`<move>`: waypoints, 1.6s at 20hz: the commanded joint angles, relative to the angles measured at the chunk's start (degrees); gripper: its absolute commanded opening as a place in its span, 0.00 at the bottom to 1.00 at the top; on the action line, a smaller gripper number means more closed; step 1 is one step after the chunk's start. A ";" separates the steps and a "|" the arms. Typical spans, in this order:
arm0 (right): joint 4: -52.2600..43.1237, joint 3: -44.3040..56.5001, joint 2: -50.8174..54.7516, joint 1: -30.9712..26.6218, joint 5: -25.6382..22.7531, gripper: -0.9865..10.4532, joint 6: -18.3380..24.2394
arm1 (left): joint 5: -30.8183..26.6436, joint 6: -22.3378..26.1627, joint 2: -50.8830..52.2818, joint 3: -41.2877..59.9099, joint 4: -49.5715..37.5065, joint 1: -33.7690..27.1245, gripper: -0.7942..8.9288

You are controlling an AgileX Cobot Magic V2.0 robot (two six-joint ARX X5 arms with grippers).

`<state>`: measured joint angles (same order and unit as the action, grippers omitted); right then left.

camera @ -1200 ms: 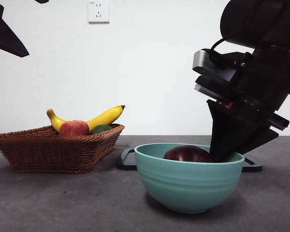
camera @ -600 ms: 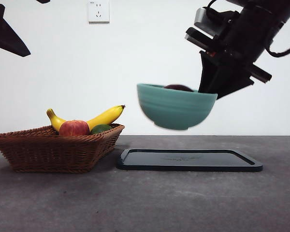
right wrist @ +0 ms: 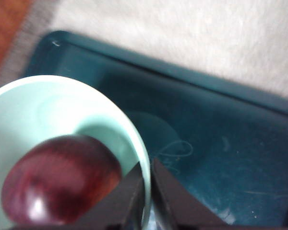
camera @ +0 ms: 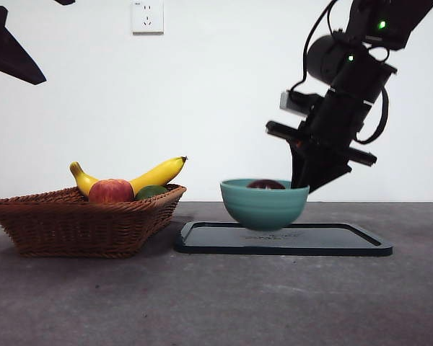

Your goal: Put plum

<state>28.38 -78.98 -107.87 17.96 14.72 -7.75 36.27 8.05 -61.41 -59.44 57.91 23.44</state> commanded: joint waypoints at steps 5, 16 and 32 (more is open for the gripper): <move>-0.70 -1.51 -4.09 0.11 -0.02 0.09 0.68 | 0.37 0.68 -0.33 -0.42 -0.50 0.26 0.50; 2.56 -2.99 7.48 -1.33 -0.15 0.24 -0.09 | 0.37 0.70 -0.33 -0.42 -0.83 0.26 0.50; 25.64 11.06 50.23 0.22 2.49 0.24 5.49 | 0.37 0.66 -0.33 -0.42 -0.72 0.26 0.50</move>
<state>54.06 -67.88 -57.34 17.87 16.99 -2.76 36.27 8.05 -61.41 -59.44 57.49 23.44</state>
